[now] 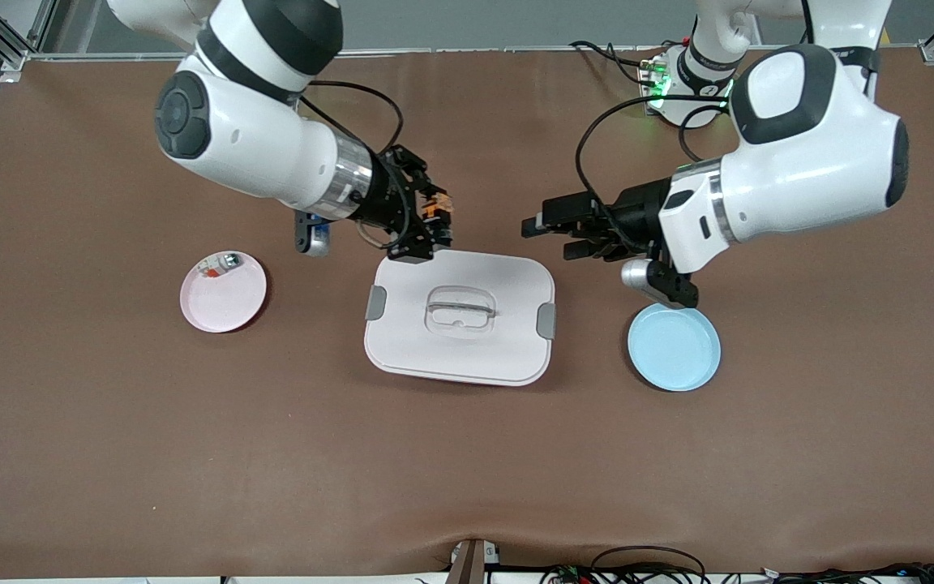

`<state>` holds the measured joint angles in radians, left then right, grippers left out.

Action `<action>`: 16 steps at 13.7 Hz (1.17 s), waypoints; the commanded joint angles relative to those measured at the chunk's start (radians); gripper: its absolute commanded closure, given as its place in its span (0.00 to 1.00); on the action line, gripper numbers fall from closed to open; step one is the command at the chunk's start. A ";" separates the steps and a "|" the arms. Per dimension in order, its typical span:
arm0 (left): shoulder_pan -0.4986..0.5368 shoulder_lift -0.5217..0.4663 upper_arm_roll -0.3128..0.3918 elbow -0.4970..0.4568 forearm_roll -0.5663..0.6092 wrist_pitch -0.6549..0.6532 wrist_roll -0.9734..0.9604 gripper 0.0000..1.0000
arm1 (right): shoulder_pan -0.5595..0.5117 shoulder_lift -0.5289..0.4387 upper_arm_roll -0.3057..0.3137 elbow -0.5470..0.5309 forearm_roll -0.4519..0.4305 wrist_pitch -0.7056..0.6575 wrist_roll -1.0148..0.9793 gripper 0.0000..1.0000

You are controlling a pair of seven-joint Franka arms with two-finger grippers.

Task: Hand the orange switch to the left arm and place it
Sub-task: 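Lift the switch over the box with the right gripper while the left gripper approaches, then grasp the switch with the left gripper and open the right gripper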

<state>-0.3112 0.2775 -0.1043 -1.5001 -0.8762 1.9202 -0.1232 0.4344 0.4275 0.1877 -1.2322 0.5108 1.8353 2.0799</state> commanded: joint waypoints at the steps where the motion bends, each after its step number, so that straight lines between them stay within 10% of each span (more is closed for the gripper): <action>1: -0.020 0.020 0.005 0.009 -0.039 0.034 -0.026 0.00 | 0.029 0.079 -0.010 0.123 0.005 0.037 0.077 1.00; 16: -0.048 0.046 0.005 0.004 -0.026 0.059 -0.061 0.08 | 0.113 0.160 -0.020 0.191 0.002 0.271 0.227 1.00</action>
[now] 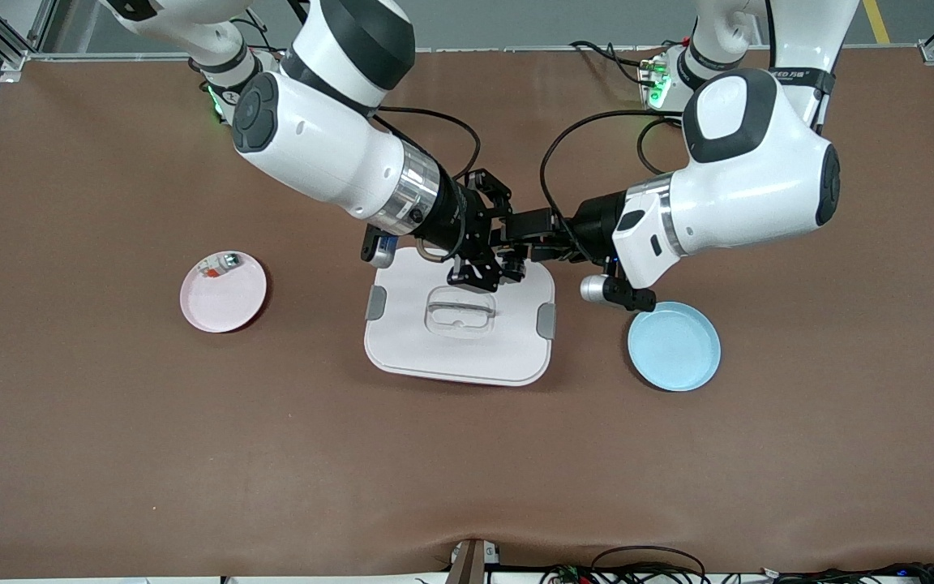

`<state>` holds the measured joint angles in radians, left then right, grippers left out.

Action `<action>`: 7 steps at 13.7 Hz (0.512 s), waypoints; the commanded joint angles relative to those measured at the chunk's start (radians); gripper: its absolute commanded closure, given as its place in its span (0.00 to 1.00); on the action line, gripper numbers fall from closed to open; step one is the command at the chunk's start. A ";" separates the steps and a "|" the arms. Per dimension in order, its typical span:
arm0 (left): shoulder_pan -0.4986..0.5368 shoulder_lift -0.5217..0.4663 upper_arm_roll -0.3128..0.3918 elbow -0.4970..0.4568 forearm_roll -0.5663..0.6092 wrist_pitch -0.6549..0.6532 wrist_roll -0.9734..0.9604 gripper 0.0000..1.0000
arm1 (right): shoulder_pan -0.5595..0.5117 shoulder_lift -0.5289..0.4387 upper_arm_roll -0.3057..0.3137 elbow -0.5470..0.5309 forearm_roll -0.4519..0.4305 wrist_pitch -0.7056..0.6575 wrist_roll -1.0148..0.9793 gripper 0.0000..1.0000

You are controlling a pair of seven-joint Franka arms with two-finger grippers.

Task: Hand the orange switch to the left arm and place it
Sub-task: 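Grasp the switch with the left gripper and open the right gripper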

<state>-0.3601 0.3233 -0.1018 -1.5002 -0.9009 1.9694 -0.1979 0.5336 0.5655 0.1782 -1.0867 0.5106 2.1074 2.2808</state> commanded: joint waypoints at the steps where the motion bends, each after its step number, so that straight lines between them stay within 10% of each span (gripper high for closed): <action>1: 0.003 0.000 0.002 0.005 -0.001 0.006 0.018 0.41 | 0.014 0.022 -0.011 0.045 0.002 0.000 0.026 1.00; 4: 0.006 0.000 0.002 0.006 0.000 0.005 0.018 0.96 | 0.014 0.024 -0.009 0.045 0.002 0.000 0.026 1.00; 7: 0.006 0.000 0.002 0.008 0.000 0.006 0.017 1.00 | 0.014 0.024 -0.008 0.045 0.002 0.016 0.026 1.00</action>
<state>-0.3566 0.3235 -0.1011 -1.4895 -0.8979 1.9696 -0.1730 0.5381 0.5763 0.1782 -1.0837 0.5108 2.1115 2.2855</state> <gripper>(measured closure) 0.559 0.273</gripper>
